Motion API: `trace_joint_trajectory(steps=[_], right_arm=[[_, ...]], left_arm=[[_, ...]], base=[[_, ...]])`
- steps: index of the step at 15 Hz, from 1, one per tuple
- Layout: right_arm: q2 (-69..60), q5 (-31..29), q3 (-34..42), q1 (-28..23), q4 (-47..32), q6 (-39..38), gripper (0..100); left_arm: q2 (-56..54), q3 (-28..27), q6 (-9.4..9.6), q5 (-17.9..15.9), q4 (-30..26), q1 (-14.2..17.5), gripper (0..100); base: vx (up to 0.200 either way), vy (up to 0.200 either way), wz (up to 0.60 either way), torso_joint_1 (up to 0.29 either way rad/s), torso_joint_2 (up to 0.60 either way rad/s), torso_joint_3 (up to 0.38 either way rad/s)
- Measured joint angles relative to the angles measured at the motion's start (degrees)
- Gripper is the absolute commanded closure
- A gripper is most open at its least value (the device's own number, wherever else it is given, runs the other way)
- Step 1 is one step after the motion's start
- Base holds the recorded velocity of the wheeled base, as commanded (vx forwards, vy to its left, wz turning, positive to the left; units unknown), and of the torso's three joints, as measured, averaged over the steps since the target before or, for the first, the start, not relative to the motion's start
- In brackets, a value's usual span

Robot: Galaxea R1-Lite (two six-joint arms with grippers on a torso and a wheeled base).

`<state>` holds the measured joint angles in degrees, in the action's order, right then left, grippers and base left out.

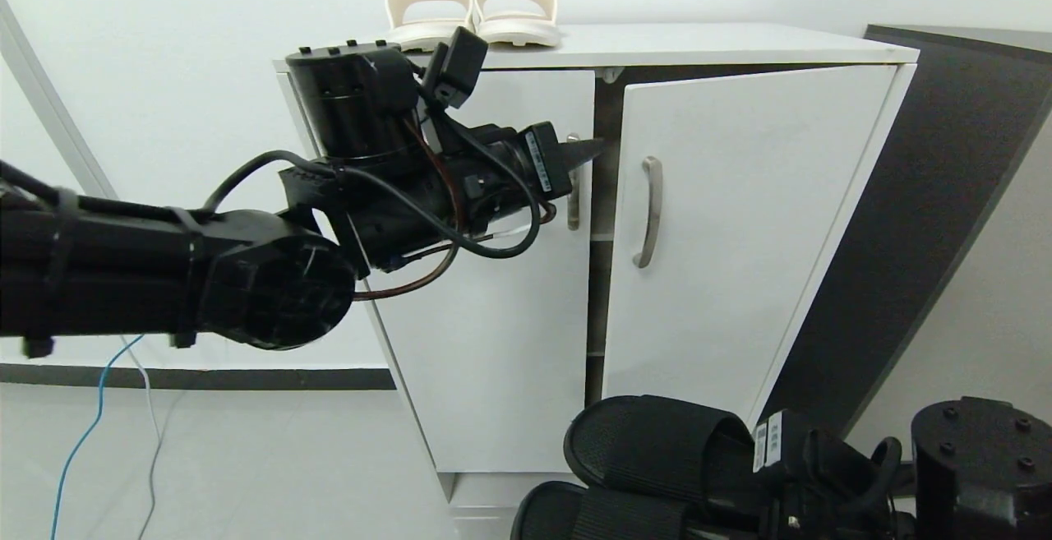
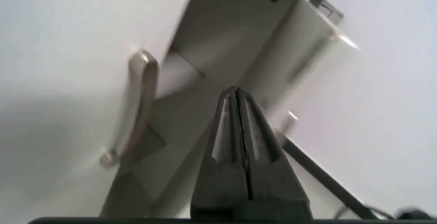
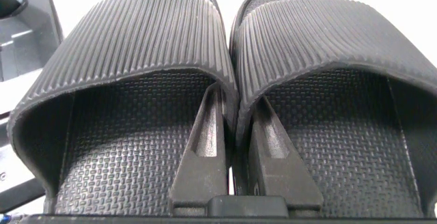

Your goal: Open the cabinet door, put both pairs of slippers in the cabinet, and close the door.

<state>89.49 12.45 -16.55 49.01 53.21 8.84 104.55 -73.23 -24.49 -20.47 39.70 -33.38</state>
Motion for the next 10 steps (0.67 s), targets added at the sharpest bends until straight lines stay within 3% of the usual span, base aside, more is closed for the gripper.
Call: trace_joint_trajectory(steps=[2, 6, 10], right_arm=[[0.0, 0.0, 0.2, 0.6, 0.0, 0.0, 100], [0.0, -0.1, 0.5, 1.4, -0.1, 0.0, 100], [0.0, -0.3, 0.5, 2.1, 0.0, 0.0, 100]], left_arm=[[2.7, -2.6, -0.2, 0.1, 0.0, -0.4, 100], [4.4, -3.0, -0.11, 1.0, 0.0, -2.0, 100], [2.5, 1.3, 0.52, 3.2, 1.4, -5.6, 100]], base=[[0.0, 0.0, 0.0, 0.0, 0.0, 0.0], [-0.2, 0.0, 0.0, 0.0, 0.0, 0.002], [-0.2, 0.0, 0.0, 0.004, 0.0, -0.002]])
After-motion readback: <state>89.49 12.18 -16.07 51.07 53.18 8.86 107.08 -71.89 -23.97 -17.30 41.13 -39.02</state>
